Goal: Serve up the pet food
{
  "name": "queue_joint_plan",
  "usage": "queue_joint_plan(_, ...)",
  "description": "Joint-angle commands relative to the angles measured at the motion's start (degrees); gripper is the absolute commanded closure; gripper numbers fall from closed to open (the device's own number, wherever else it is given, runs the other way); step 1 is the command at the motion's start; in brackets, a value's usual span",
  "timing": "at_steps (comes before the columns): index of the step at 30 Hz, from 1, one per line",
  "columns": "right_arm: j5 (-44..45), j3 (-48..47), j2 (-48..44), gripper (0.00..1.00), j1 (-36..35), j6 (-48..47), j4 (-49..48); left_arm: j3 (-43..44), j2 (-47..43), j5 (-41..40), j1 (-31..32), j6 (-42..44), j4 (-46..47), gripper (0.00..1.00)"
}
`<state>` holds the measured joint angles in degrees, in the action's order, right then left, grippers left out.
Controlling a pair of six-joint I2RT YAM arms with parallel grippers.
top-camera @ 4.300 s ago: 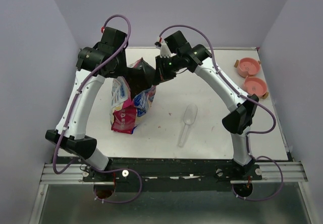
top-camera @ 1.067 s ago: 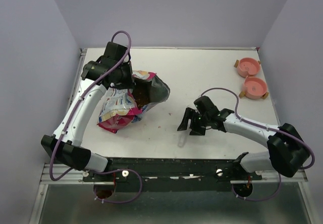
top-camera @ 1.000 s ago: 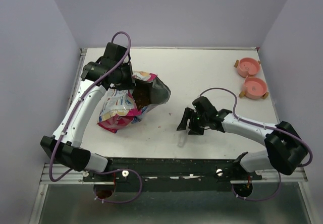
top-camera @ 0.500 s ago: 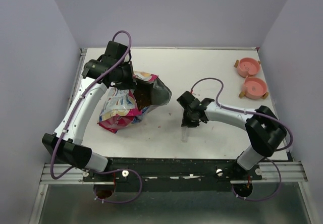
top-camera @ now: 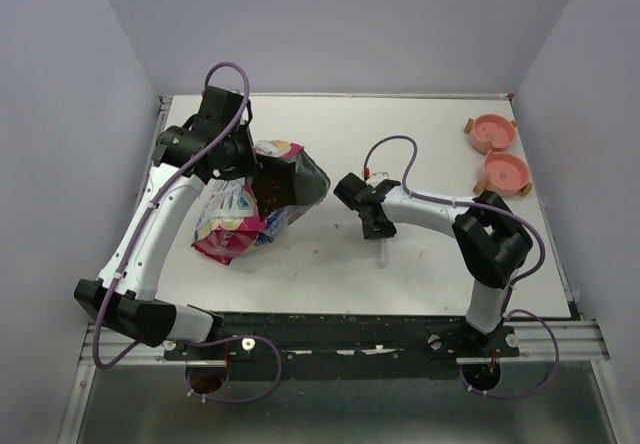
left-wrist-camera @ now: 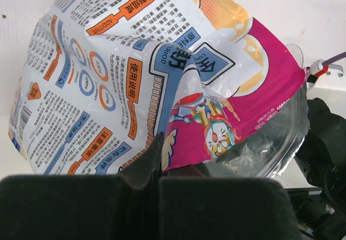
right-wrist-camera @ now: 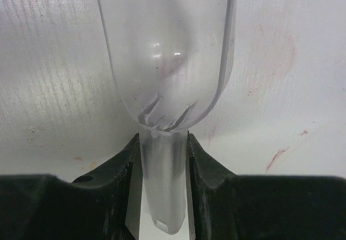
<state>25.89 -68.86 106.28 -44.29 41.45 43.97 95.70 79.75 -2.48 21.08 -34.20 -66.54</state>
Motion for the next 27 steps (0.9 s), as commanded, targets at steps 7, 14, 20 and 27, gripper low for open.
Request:
queue_joint_plan(7, -9.53, 7.24, 0.95, 0.58, -0.09, -3.21, -7.48, -3.42, -5.65, -1.47, -2.79, -3.51, 1.68, 1.0)
queue_joint_plan(14, -12.88, 10.41, -5.29, 0.45, 0.0, -5.41, -12.14, -0.87, -5.13, -2.35, -5.52, -3.07, 1.15, 1.0)
queue_joint_plan(20, -14.99, 13.48, -10.64, 0.26, -0.09, -6.65, -17.5, -2.27, -5.48, -1.04, -5.44, -3.07, 2.56, 1.0)
queue_joint_plan(27, -15.25, 19.81, -16.46, 0.18, -0.09, -5.24, -25.85, -3.68, -6.18, -0.77, -5.44, -2.9, 4.05, 1.0)
